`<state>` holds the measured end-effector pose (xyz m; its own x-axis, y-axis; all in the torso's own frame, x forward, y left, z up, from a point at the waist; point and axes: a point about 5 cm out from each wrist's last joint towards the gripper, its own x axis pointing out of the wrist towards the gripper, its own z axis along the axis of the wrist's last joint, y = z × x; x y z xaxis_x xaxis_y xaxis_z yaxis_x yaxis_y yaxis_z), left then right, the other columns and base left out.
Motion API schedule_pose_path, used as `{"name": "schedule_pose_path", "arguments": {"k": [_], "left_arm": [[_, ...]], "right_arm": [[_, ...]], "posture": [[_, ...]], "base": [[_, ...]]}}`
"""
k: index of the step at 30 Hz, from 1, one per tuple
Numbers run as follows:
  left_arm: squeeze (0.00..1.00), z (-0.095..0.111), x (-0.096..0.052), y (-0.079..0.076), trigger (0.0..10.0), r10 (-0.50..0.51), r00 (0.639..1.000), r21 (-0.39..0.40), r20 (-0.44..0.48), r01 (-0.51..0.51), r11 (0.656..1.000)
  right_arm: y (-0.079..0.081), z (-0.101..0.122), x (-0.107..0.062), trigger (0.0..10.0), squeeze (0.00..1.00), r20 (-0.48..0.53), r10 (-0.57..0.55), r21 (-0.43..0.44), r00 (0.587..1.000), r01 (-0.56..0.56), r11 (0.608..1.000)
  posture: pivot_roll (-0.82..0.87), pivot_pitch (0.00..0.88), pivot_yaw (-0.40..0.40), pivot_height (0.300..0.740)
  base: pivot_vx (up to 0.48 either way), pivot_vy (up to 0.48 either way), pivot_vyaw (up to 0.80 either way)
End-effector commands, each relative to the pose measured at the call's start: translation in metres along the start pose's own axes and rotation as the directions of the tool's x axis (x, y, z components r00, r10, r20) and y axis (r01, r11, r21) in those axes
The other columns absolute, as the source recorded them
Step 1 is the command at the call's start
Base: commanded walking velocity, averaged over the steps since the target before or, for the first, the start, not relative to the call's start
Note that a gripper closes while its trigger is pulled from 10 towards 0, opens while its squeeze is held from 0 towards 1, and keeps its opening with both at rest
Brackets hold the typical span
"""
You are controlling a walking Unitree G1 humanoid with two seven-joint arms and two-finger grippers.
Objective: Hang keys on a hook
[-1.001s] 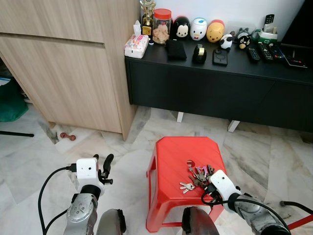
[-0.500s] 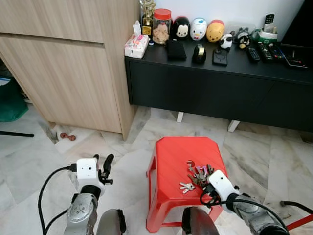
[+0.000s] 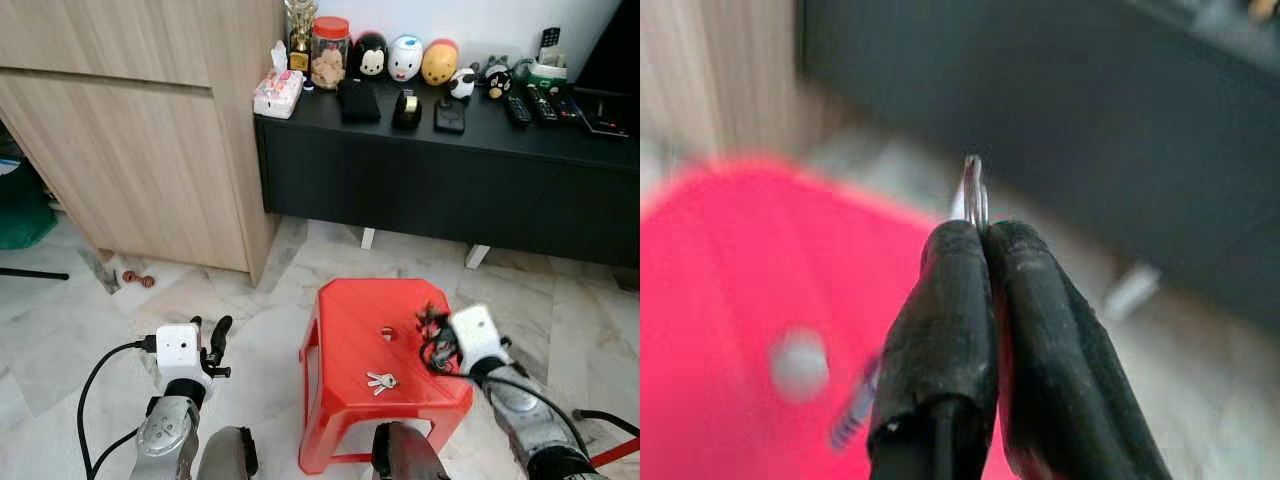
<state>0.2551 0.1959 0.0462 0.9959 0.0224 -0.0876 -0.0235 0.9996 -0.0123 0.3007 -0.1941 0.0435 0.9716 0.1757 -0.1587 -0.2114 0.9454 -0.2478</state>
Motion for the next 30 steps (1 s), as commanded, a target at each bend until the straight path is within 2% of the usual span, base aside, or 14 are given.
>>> {"name": "schedule_pose_path", "arguments": {"k": [1, 4, 7, 11, 12, 13, 30], "left_arm": [[0.00, -0.010, -0.003, -0.004, 10.0, -0.016, 0.999, 0.025, -0.041, 0.017, 1.000], [0.00, -0.011, -0.004, -0.004, 10.0, -0.018, 0.999, 0.029, -0.045, 0.019, 0.999], [0.00, -0.017, -0.005, -0.003, 10.0, -0.013, 0.998, 0.043, -0.066, 0.016, 0.999], [0.00, -0.024, -0.009, 0.000, 10.0, -0.007, 0.996, 0.052, -0.092, 0.012, 0.999], [0.00, -0.028, -0.010, 0.001, 10.0, -0.003, 0.994, 0.051, -0.106, 0.009, 0.999], [0.00, -0.034, -0.013, 0.002, 10.0, -0.001, 0.992, 0.048, -0.128, 0.008, 0.999], [0.00, -0.041, -0.015, 0.001, 10.0, -0.037, 0.989, 0.064, -0.145, 0.046, 0.997]], "right_arm": [[0.004, 0.010, -0.002, 0.0, 0.00, 0.088, -0.025, 0.059, 0.996, 0.019, 0.998], [0.007, 0.014, -0.003, 0.0, 0.00, 0.125, -0.038, 0.094, 0.991, 0.026, 0.995], [0.015, 0.022, -0.006, 0.0, 0.00, 0.179, -0.068, 0.170, 0.982, 0.037, 0.985], [0.019, 0.022, -0.013, 0.0, 0.00, 0.185, -0.118, 0.232, 0.976, 0.073, 0.970], [0.020, 0.019, -0.017, 4.2, 0.00, 0.171, -0.147, 0.264, 0.974, 0.098, 0.959], [0.021, 0.015, -0.023, 10.0, 0.00, 0.150, -0.183, 0.300, 0.972, 0.132, 0.945], [0.016, 0.014, -0.026, 10.0, 0.00, 0.084, -0.244, 0.298, 0.966, 0.209, 0.931]], "posture": [[-0.02, 0.064, -0.071, 0.612], [-0.02, 0.060, -0.070, 0.612], [-0.02, 0.039, -0.069, 0.612], [-0.02, 0.020, -0.067, 0.612], [-0.02, 0.010, -0.062, 0.612], [-0.02, 0.003, -0.059, 0.612], [-0.02, 0.000, -0.045, 0.612]], "base": [[0.000, 0.000, 0.00], [0.000, 0.000, 0.00], [0.000, 0.000, 0.00], [0.000, 0.000, 0.00], [0.000, 0.000, 0.00], [0.000, 0.000, 0.00], [0.000, 0.000, 0.00]]}}
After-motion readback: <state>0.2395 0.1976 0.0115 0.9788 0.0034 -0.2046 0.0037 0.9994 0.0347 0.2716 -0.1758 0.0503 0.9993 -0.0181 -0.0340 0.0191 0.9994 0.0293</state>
